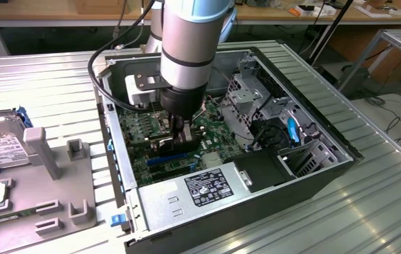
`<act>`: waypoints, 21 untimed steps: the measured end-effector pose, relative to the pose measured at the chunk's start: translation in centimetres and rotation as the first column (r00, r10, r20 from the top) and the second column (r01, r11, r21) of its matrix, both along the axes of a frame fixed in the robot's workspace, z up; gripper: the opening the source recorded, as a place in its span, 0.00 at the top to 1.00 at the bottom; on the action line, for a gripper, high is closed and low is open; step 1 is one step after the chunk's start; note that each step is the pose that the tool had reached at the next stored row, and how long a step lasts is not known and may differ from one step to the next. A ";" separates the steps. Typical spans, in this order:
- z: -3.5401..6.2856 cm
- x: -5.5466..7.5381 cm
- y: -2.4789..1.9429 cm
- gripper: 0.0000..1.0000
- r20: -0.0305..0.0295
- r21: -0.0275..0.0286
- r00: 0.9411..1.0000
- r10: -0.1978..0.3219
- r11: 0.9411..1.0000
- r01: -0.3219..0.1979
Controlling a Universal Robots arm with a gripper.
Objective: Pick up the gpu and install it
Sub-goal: 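Insert the gpu into the slot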
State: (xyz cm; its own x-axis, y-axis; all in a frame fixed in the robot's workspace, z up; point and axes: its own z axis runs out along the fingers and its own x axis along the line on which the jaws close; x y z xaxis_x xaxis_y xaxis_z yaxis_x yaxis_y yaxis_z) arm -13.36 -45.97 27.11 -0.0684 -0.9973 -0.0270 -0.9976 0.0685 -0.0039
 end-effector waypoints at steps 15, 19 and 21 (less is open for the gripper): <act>-0.52 0.0 0.00 0.73 0.002 0.000 1.000 0.000 1.000 0.000; -0.61 0.0 0.00 0.73 0.002 0.000 1.000 0.000 1.000 0.000; -0.61 0.0 0.00 0.73 0.002 -0.001 1.000 0.000 1.000 0.000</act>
